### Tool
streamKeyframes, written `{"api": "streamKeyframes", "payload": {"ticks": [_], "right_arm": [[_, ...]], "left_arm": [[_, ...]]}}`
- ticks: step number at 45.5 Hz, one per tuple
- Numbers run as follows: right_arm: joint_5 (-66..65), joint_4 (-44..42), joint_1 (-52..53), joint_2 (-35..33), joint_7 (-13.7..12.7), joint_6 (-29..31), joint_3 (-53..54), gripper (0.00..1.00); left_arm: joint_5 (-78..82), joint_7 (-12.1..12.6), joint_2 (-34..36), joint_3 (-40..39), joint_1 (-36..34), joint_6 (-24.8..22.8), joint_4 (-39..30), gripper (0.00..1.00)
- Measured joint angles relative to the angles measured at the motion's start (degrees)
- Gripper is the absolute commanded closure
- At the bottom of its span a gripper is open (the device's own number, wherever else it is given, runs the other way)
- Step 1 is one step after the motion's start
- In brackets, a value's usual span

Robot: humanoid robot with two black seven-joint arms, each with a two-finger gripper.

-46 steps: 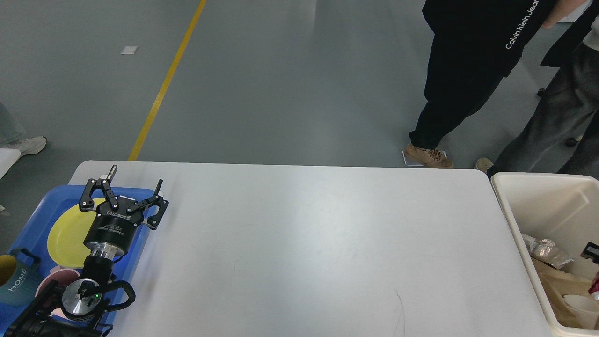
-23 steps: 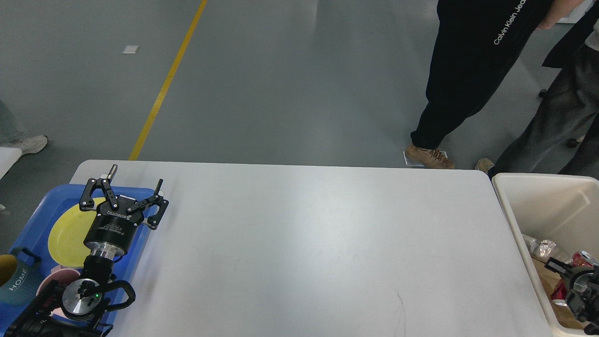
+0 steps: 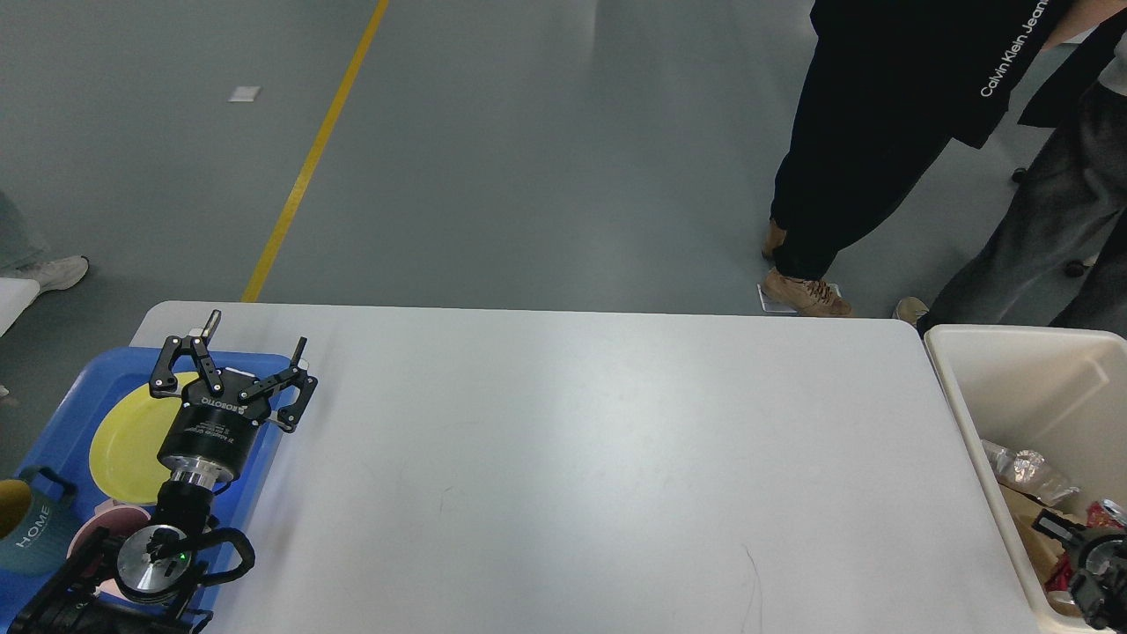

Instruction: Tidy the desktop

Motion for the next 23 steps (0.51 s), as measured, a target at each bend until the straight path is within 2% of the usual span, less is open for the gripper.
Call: {"api": "streamKeyframes", "payload": {"ticks": [1,2,10,23], "right_arm": [[0.0,0.0,-0.1,0.0,0.0,-0.4,0.0,0.06],[0.0,0.0,-0.2,0.0,0.0,-0.9,0.1,0.0],[0.0,0.3,-0.8,0.3,0.2,-6.9,0.4,0.0],[0.1,0.5,-0.7,-0.4,0.3,-7.8,4.7,0.0]], "left_arm": [[0.0,0.0,0.0,0.0,0.0,0.0,0.0,0.03],[0.0,0.0,0.0,0.0,0.0,0.0,0.0,0.03],[0.0,0.0,0.0,0.0,0.0,0.0,0.0,0.03],[0.0,0.0,0.0,0.0,-0.1,0.0,0.0,0.03]]}}
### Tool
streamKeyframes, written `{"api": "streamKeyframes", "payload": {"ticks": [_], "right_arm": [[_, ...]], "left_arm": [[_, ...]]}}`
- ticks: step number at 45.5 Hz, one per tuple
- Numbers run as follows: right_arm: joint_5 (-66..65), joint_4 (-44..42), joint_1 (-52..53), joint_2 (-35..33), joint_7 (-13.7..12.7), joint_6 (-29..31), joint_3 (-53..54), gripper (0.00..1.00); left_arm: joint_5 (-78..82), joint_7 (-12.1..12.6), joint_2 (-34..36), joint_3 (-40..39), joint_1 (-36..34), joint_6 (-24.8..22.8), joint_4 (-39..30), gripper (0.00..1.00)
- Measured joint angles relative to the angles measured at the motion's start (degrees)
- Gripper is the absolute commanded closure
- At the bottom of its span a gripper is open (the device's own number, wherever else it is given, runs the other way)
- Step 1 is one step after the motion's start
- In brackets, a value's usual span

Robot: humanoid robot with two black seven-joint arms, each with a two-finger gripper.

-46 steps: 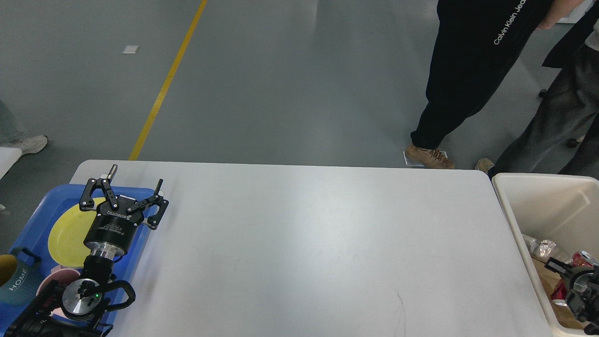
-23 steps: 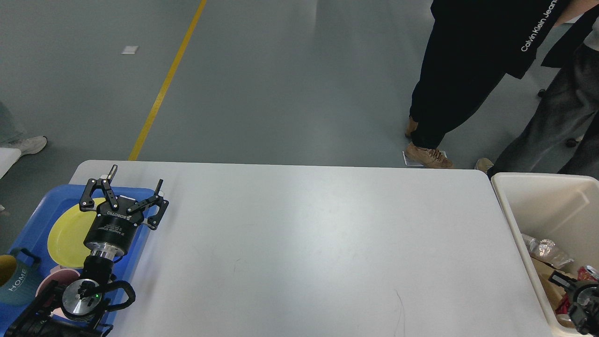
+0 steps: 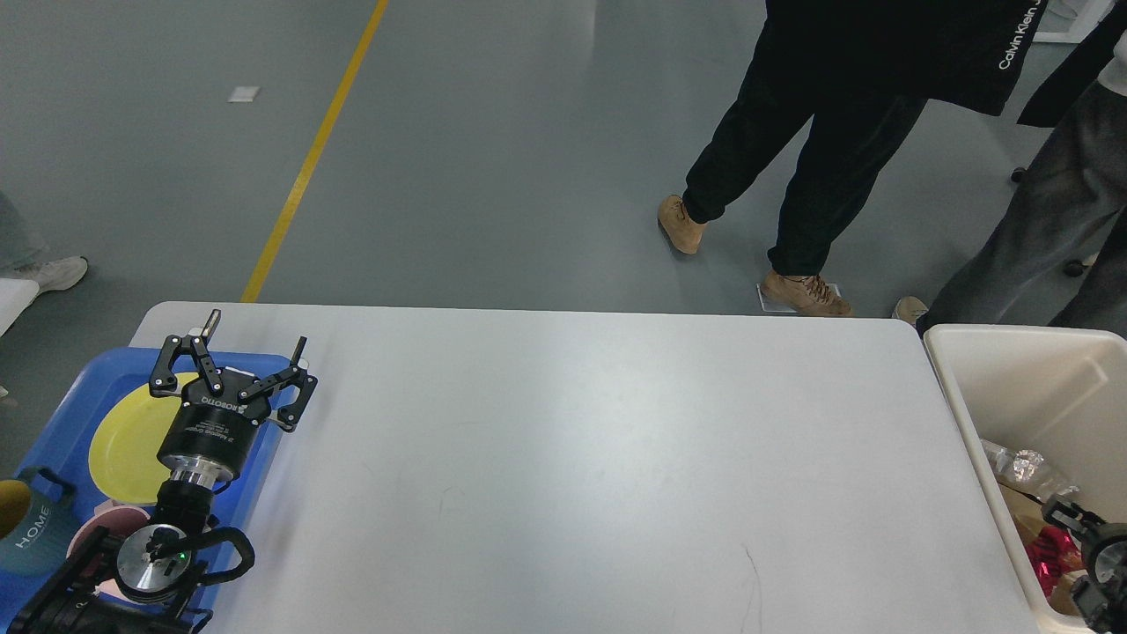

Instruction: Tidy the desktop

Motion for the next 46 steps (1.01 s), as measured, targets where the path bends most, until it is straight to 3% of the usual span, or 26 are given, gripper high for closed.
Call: {"api": "streamKeyframes", "payload": {"ticks": [9,15,21,32,39,46], "right_arm": [[0.0,-0.4,1.3,-0.2,0.1,0.0,4.6,0.0],[-0.1,1.1,5.7,-1.6,0.4,-0.1,13.7,0.0],[-0.6,7.2,11.4,-6.2,1.2,0.0,28.5,0.0],[-1.1,25.2,10.3,-13.5,7.3,0.9,70.1,0.0],[-4.8,33.3,2.5,-12.9,8.0,10.2,91.4,0.0],[-13.0,38.8,-5.4,-6.3,8.0,20.0,108.3,0.0]], "left_arm": [[0.0,0.0,0.0,0.0,0.0,0.0,0.0,0.03],[0.0,0.0,0.0,0.0,0.0,0.0,0.0,0.04],[0.0,0.0,0.0,0.0,0.0,0.0,0.0,0.03],[0.0,0.0,0.0,0.0,0.0,0.0,0.0,0.03],[0.0,0.0,0.0,0.0,0.0,0.0,0.0,0.03],[0.0,0.0,0.0,0.0,0.0,0.0,0.0,0.03]]}}
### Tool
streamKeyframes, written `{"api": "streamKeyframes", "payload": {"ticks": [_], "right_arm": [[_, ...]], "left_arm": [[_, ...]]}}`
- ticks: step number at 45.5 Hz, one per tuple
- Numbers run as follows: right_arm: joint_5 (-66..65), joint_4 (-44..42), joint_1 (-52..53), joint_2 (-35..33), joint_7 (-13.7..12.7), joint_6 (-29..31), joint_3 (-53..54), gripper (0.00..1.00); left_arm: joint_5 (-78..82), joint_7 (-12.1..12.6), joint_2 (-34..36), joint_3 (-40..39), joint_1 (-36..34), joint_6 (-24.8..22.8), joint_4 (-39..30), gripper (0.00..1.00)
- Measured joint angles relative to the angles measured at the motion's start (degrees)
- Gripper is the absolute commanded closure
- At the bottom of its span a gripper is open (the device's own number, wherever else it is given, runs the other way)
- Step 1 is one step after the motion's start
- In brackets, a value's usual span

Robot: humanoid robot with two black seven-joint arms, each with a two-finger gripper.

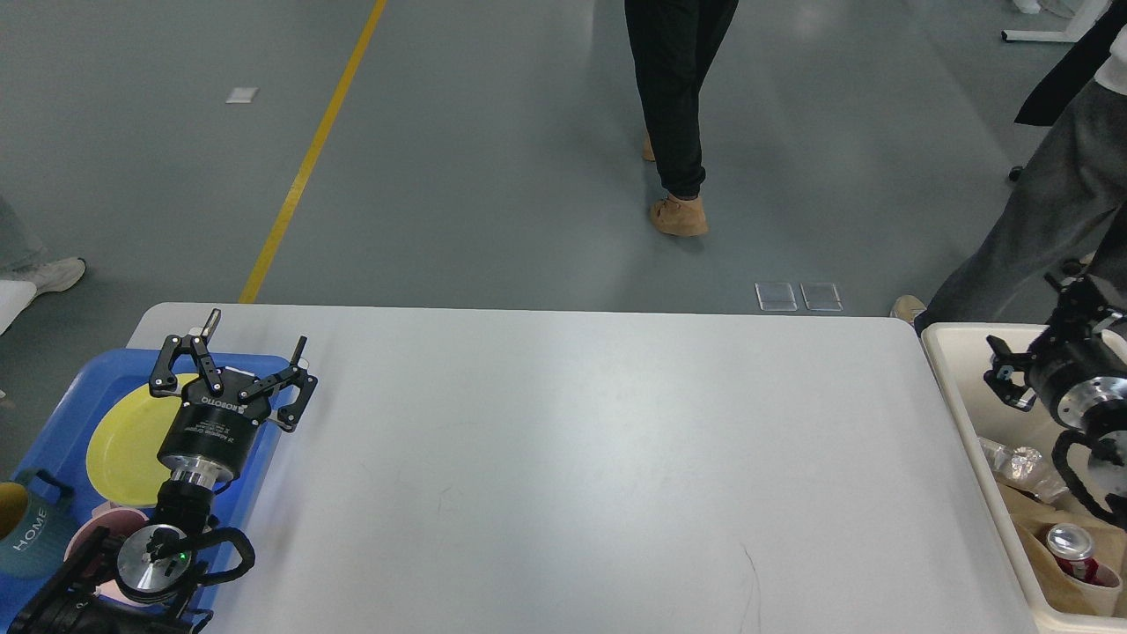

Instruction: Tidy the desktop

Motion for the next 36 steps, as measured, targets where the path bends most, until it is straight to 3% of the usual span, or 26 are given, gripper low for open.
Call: {"api": "streamKeyframes", "payload": {"ticks": [7,12,19,36], "right_arm": [[-13.6,4.2,-6.0,10.2,0.1,4.6,17.7,0.0],[-18.4,6.1,-9.1,14.9,1.1,7.5,24.0,0.0],[-19.3,6.4,-11.1,16.5,2.6,12.5,25.6,0.0],[-14.7,5.0,-13.3,17.3,2.8,12.8,26.0,0.0]], "left_arm": [[0.0,0.0,0.0,0.0,0.0,0.0,0.0,0.03],[0.0,0.0,0.0,0.0,0.0,0.0,0.0,0.03],[0.0,0.0,0.0,0.0,0.0,0.0,0.0,0.03],[0.0,0.0,0.0,0.0,0.0,0.0,0.0,0.03]]}}
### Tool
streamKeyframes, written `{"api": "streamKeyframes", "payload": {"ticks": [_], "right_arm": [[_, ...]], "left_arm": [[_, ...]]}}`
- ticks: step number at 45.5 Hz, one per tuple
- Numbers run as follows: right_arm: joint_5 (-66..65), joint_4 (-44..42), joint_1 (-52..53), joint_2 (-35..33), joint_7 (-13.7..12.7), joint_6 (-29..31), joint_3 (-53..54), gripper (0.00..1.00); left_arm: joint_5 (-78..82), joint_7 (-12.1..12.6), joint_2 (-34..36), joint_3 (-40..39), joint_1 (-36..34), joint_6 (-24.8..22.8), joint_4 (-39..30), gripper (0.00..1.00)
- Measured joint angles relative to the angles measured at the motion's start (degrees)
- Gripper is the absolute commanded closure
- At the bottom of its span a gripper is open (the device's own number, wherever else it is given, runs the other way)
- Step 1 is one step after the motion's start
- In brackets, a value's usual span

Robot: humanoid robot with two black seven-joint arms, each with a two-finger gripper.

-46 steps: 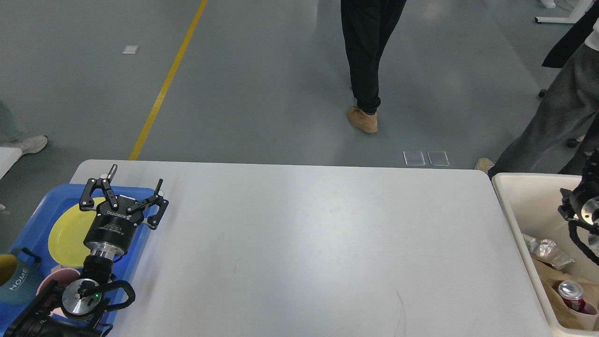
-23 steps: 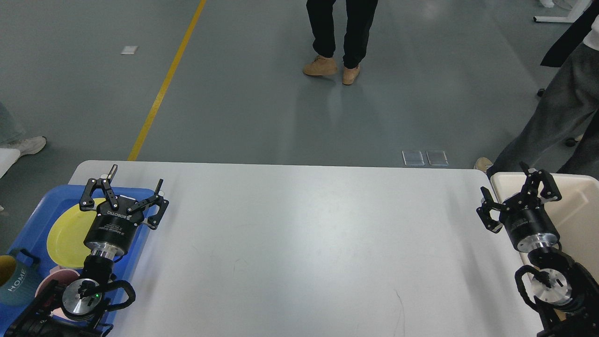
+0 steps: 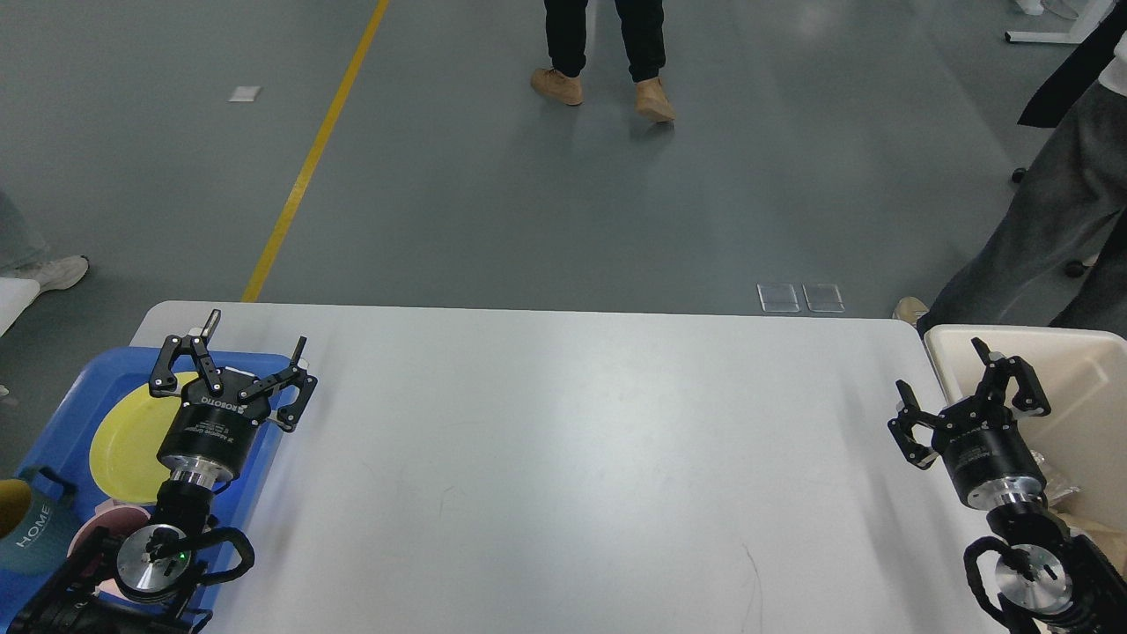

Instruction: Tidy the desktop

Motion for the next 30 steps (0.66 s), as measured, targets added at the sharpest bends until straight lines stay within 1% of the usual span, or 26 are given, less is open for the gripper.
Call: {"api": "streamKeyframes", "payload": {"ticks": [6,21,30], "right_arm": [[3.1,0.3,-0.3,0.0,0.0,0.3,-0.4,0.0],[3.3,1.1,0.2,0.0,0.1,0.5,-0.7,0.0],[3.0,3.5,0.1,-0.3,0.2,0.9,-2.0,0.0]], "left_arm": [[0.0,0.0,0.0,0.0,0.0,0.0,0.0,0.03],[0.0,0.0,0.0,0.0,0.0,0.0,0.0,0.03],[0.0,0.0,0.0,0.0,0.0,0.0,0.0,0.03]]}}
